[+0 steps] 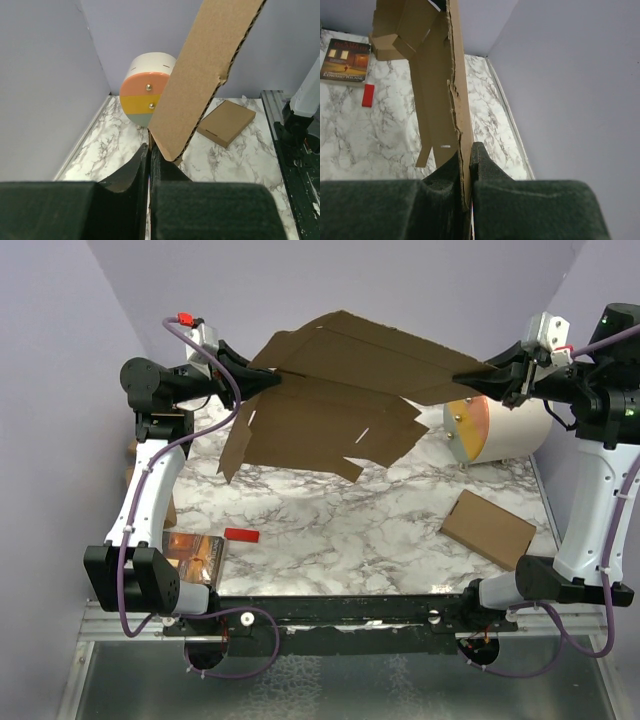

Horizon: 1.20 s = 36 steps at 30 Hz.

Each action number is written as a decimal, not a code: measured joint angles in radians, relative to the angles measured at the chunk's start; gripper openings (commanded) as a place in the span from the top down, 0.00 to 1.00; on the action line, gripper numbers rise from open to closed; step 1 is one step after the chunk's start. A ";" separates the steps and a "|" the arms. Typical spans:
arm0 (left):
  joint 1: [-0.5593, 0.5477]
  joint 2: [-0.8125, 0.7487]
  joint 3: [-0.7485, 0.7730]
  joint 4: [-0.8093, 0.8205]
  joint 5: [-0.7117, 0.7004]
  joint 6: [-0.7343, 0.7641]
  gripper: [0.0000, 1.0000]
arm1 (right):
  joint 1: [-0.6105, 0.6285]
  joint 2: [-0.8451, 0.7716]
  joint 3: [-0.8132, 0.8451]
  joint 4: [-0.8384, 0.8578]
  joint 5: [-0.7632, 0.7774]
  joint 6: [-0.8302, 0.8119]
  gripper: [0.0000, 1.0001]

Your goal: Fold the paper box

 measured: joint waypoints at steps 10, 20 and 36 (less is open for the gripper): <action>0.066 -0.039 -0.002 -0.089 -0.168 0.002 0.45 | 0.002 0.000 -0.060 0.068 0.090 0.115 0.99; 0.113 -0.334 -0.191 -0.248 -0.447 -0.010 0.41 | 0.003 0.000 -0.108 0.164 0.178 0.300 0.99; 0.164 -0.382 -0.655 -0.321 -0.627 -0.121 0.43 | -0.006 0.000 -0.131 0.319 0.235 0.558 0.99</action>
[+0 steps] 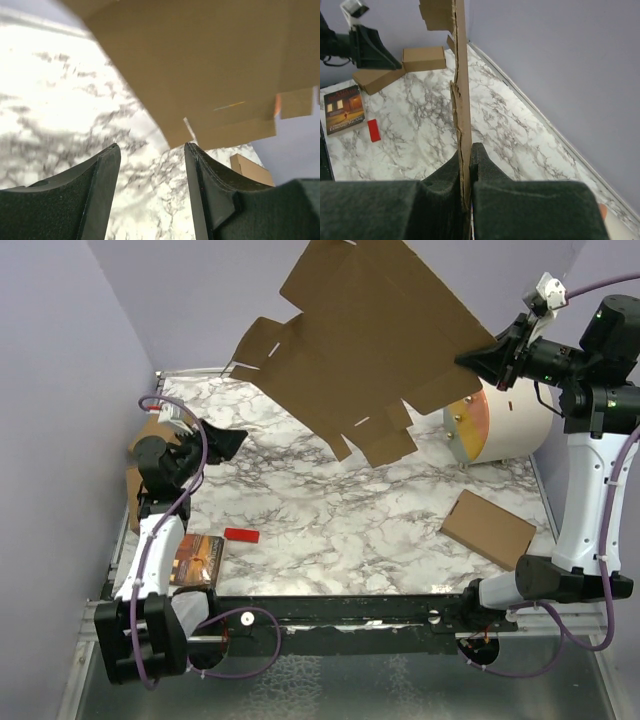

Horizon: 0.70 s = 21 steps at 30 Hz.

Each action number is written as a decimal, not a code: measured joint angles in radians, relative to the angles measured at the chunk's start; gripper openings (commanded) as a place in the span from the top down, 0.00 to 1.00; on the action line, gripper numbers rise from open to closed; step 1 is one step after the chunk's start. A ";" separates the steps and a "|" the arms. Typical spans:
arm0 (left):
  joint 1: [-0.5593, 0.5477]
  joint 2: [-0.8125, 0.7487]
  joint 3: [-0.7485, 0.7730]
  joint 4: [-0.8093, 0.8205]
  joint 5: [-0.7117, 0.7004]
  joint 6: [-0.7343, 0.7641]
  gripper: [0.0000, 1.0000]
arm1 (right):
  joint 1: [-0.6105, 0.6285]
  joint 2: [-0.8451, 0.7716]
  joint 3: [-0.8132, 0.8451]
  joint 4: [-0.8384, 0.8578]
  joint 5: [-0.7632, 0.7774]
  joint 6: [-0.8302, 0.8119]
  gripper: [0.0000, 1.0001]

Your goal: Fold the paper box

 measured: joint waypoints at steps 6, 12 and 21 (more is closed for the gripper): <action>0.078 0.111 -0.127 0.161 0.024 -0.121 0.43 | -0.008 0.000 0.000 0.019 -0.002 0.027 0.99; 0.214 0.197 -0.126 0.421 0.038 -0.271 0.43 | -0.008 0.000 0.004 0.026 -0.042 0.025 0.99; 0.306 0.404 -0.069 0.760 0.054 -0.492 0.40 | -0.008 -0.031 0.008 0.051 -0.157 -0.004 0.99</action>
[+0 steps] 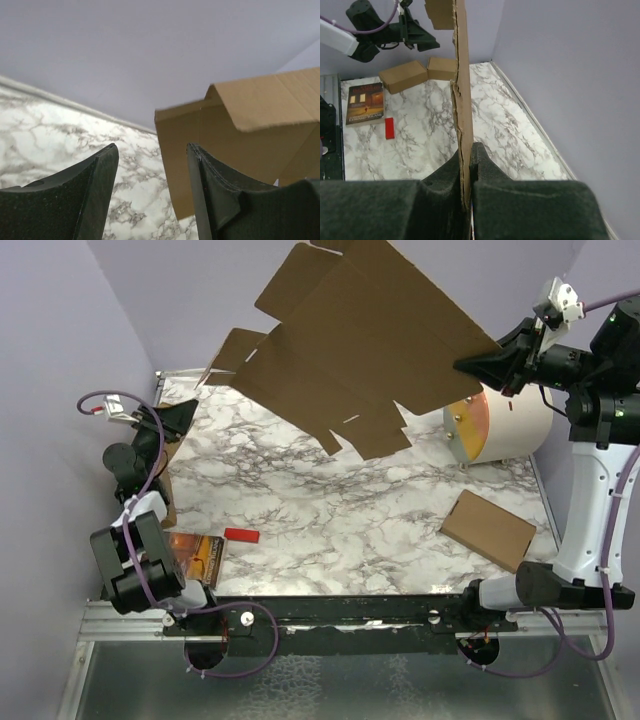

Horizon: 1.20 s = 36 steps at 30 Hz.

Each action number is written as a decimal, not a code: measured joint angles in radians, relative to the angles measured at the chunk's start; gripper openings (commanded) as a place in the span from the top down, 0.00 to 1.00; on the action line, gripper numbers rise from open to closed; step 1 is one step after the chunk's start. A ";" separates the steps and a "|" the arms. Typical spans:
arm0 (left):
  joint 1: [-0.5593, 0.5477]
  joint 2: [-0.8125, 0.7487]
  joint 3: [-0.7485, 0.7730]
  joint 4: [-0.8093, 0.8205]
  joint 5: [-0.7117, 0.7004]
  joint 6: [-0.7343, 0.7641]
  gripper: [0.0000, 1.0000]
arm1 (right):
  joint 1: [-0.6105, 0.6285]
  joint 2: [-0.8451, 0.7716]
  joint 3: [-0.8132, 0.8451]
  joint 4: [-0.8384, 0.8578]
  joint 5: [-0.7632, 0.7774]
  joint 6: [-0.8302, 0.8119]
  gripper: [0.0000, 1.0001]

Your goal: Fold the paper box

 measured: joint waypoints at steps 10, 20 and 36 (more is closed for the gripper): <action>0.075 0.168 0.065 0.396 0.014 -0.266 0.40 | 0.000 -0.048 0.001 0.019 -0.050 -0.008 0.99; 0.055 0.187 0.067 0.414 0.106 -0.336 0.39 | 0.000 -0.038 0.036 0.021 -0.065 -0.008 0.99; -0.041 0.108 0.088 0.422 0.241 -0.315 0.37 | -0.006 0.026 0.123 0.022 -0.027 -0.026 0.99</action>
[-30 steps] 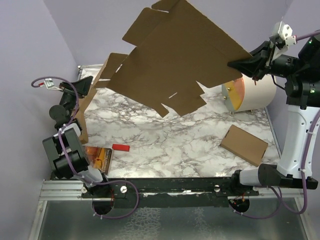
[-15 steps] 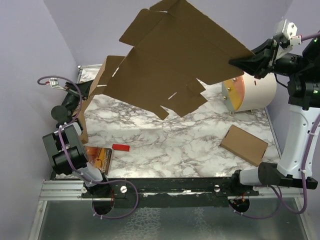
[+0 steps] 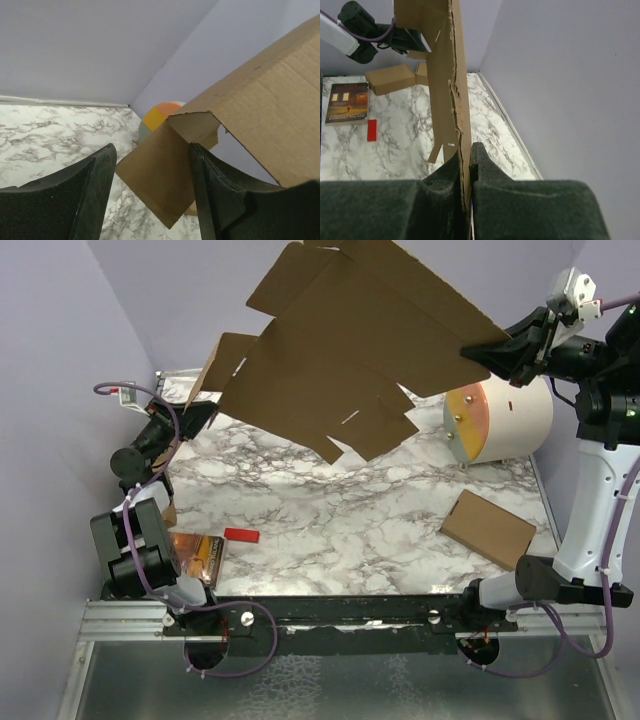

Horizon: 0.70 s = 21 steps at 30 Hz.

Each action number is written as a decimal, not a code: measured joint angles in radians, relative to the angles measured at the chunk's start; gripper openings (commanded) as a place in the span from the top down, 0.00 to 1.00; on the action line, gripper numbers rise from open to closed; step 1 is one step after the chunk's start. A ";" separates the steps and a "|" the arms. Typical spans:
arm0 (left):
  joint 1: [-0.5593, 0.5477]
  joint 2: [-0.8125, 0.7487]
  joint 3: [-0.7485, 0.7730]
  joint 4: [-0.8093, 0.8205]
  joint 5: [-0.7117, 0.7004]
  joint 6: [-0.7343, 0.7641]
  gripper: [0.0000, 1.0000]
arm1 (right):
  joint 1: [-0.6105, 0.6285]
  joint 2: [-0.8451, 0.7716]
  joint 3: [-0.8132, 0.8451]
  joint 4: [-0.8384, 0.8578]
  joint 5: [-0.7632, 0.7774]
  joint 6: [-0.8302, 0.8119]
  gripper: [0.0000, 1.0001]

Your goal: Fold the paper box

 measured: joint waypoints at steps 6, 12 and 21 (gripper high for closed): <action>-0.056 0.005 0.023 0.000 0.032 0.029 0.40 | -0.001 0.004 0.005 0.002 -0.002 0.001 0.99; -0.056 0.031 0.047 0.000 0.036 0.042 0.42 | -0.005 0.003 0.005 0.003 -0.002 0.002 0.99; 0.023 0.031 0.040 0.001 0.019 0.079 0.42 | -0.037 0.011 0.043 0.005 -0.008 0.023 0.99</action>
